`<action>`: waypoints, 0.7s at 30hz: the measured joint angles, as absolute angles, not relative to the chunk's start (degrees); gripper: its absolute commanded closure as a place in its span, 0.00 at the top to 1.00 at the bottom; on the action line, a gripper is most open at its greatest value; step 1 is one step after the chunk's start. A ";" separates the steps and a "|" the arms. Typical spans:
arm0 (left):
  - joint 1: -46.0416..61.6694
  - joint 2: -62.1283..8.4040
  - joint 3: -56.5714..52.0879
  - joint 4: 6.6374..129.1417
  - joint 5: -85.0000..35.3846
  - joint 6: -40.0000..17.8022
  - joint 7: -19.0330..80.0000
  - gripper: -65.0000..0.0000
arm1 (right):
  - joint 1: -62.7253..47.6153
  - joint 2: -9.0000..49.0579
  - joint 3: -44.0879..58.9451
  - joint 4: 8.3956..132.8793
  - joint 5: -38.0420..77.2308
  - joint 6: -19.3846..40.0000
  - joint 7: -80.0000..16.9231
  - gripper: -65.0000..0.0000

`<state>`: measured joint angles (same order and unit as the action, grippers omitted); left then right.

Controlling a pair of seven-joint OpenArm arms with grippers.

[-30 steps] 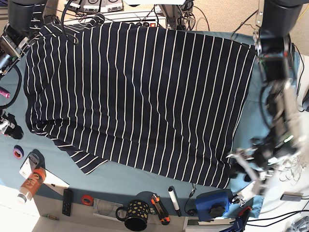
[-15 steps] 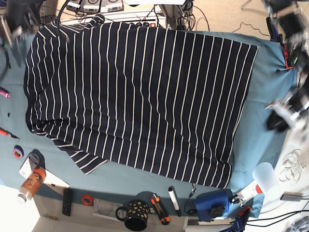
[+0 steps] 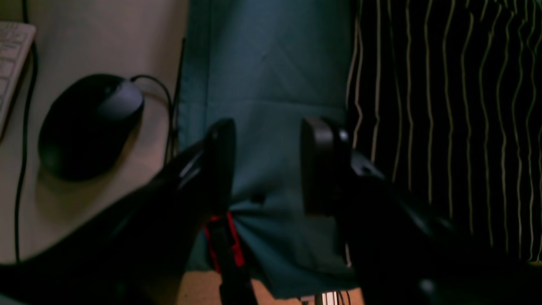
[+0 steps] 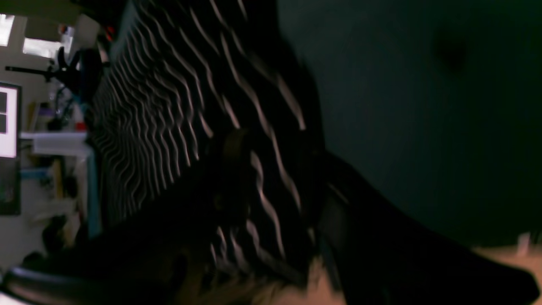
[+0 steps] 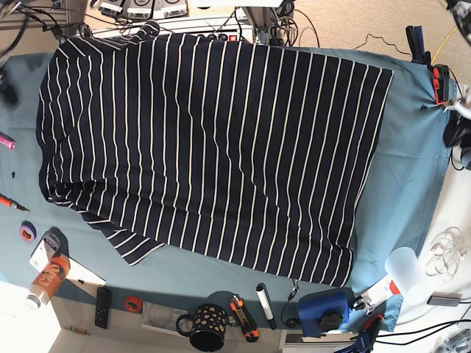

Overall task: Layout the t-shirt on the table in an organized manner, then fold the t-shirt properly
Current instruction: 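Grasp the shirt collar corner with the right gripper and pull it outward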

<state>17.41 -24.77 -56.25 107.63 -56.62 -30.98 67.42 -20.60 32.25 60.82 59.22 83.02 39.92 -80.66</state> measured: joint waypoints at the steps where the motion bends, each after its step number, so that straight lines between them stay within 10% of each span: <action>1: 17.65 -24.75 -56.49 107.63 -56.62 -30.98 67.48 0.37 | -21.63 30.81 60.75 59.20 82.91 39.97 -80.77 0.29; 21: 18.22 -24.77 -56.71 107.68 -56.84 -31.55 67.26 0.37 | -25.23 17.89 60.80 75.50 70.85 40.12 -79.40 0.18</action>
